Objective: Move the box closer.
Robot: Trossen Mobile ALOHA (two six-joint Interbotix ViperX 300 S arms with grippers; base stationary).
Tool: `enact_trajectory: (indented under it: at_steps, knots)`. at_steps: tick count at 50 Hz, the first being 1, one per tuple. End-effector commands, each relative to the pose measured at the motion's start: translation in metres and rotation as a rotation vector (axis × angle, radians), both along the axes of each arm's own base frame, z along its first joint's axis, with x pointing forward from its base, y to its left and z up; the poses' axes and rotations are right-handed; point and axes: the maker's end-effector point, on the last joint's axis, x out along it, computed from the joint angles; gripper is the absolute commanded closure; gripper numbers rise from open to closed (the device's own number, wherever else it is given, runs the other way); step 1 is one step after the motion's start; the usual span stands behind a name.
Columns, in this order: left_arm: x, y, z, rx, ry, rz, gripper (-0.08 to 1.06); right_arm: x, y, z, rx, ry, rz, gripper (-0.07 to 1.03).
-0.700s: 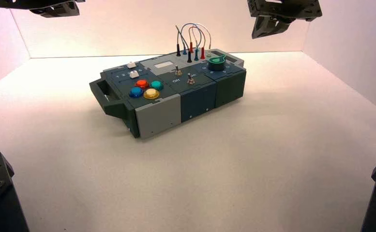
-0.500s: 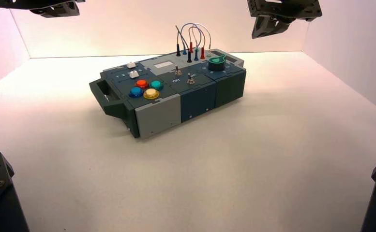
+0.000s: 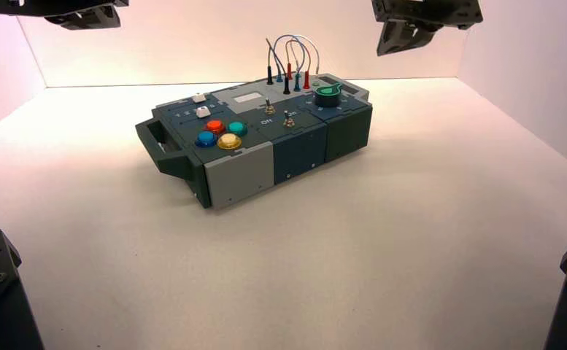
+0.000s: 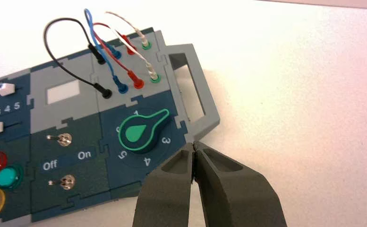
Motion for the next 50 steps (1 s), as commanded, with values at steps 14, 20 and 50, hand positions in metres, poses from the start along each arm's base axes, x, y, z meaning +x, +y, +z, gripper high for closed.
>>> enact_trajectory:
  at_steps: [14,20,50]
  knots:
    - [-0.01,-0.004,0.006,-0.007,0.089,-0.025,1.01,0.035,0.011,0.023,0.021,-0.061,0.009,0.99]
    - [-0.019,-0.003,0.006,-0.024,0.112,-0.022,1.01,0.042,0.014,0.02,0.021,-0.055,0.009,0.98]
    - [-0.056,-0.008,-0.017,-0.029,0.312,-0.06,1.01,0.091,0.036,-0.009,0.03,0.01,0.052,0.99]
